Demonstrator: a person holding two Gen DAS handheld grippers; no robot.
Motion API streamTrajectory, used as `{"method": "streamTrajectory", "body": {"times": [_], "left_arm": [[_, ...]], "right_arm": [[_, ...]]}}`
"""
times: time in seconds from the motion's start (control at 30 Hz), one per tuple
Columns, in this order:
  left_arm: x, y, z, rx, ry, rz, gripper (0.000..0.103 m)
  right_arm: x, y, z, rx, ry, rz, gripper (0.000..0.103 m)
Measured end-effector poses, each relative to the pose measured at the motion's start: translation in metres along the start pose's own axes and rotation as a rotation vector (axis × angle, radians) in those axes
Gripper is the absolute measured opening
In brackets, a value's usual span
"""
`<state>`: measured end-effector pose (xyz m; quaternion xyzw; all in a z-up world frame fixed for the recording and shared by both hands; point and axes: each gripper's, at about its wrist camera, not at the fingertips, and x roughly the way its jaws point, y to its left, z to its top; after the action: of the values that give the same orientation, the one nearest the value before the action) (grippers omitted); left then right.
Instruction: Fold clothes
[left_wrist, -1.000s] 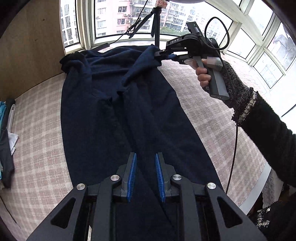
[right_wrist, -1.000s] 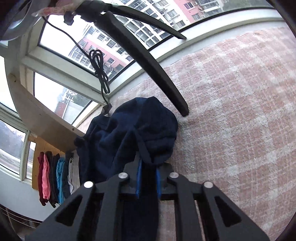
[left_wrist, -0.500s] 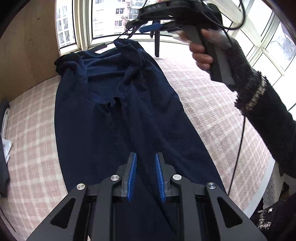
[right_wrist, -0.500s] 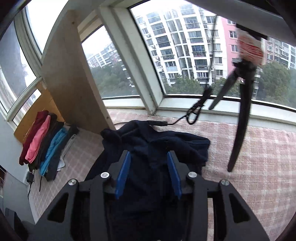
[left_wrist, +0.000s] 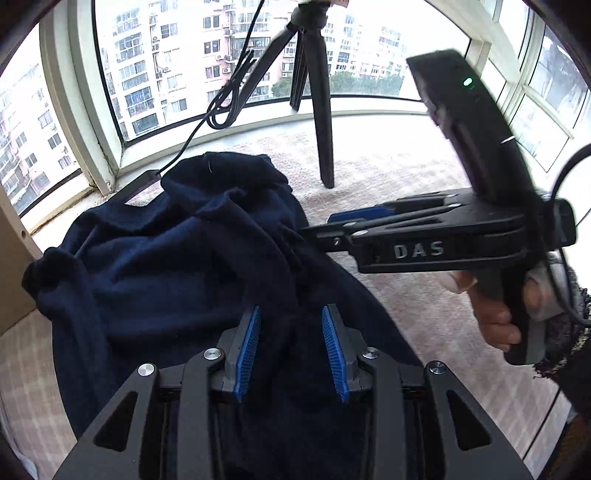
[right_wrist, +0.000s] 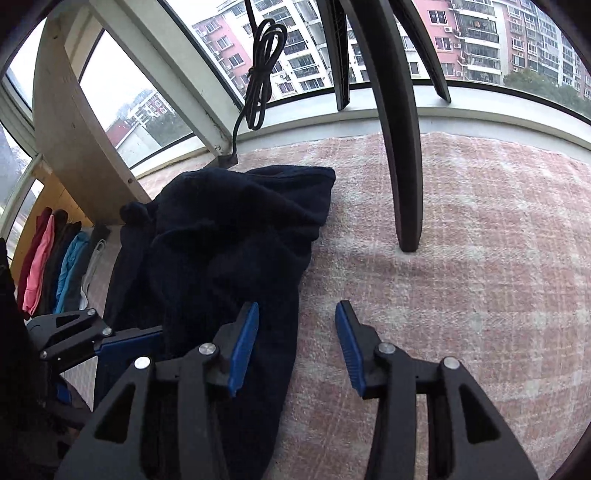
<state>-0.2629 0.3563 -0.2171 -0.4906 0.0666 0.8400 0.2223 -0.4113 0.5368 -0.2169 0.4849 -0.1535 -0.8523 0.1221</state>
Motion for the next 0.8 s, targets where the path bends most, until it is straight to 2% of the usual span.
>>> {"method": "streamTrajectory", "body": {"times": [0.03, 0.07, 0.23, 0.33, 0.43, 0.47, 0.53, 0.6, 0.7, 0.8], "left_arm": [[0.002, 0.008, 0.002, -0.027, 0.003, 0.016, 0.005], [0.005, 0.017, 0.004, -0.055, 0.007, 0.032, 0.005], [-0.024, 0.047, 0.016, -0.159, -0.074, 0.069, 0.016], [-0.043, 0.06, 0.019, -0.206, -0.116, 0.08, 0.02], [-0.062, 0.06, 0.005, -0.207, -0.12, 0.053, 0.027], [-0.068, 0.06, 0.0, -0.207, -0.122, 0.044, 0.028], [-0.08, 0.06, -0.009, -0.207, -0.125, 0.026, 0.028], [-0.093, 0.06, -0.019, -0.208, -0.128, 0.008, 0.028], [-0.12, 0.064, -0.043, -0.22, -0.128, -0.013, 0.029], [-0.161, 0.074, -0.08, -0.244, -0.128, 0.003, 0.03]], "right_arm": [[-0.001, 0.0, 0.002, -0.002, -0.007, -0.005, 0.042], [-0.004, 0.002, 0.004, -0.013, -0.031, -0.083, 0.042], [-0.024, -0.012, 0.014, 0.065, -0.073, 0.016, 0.042], [-0.022, -0.007, 0.023, 0.064, -0.093, 0.001, 0.042], [-0.003, 0.001, 0.031, 0.044, -0.039, 0.012, 0.043], [0.004, 0.004, 0.032, 0.026, -0.018, -0.002, 0.042], [0.009, 0.009, 0.029, -0.019, -0.008, -0.144, 0.042], [0.003, 0.009, 0.026, -0.011, 0.009, -0.154, 0.042], [-0.033, 0.004, 0.015, 0.049, -0.019, -0.045, 0.042], [-0.075, 0.002, -0.005, 0.097, -0.036, 0.043, 0.042]]}}
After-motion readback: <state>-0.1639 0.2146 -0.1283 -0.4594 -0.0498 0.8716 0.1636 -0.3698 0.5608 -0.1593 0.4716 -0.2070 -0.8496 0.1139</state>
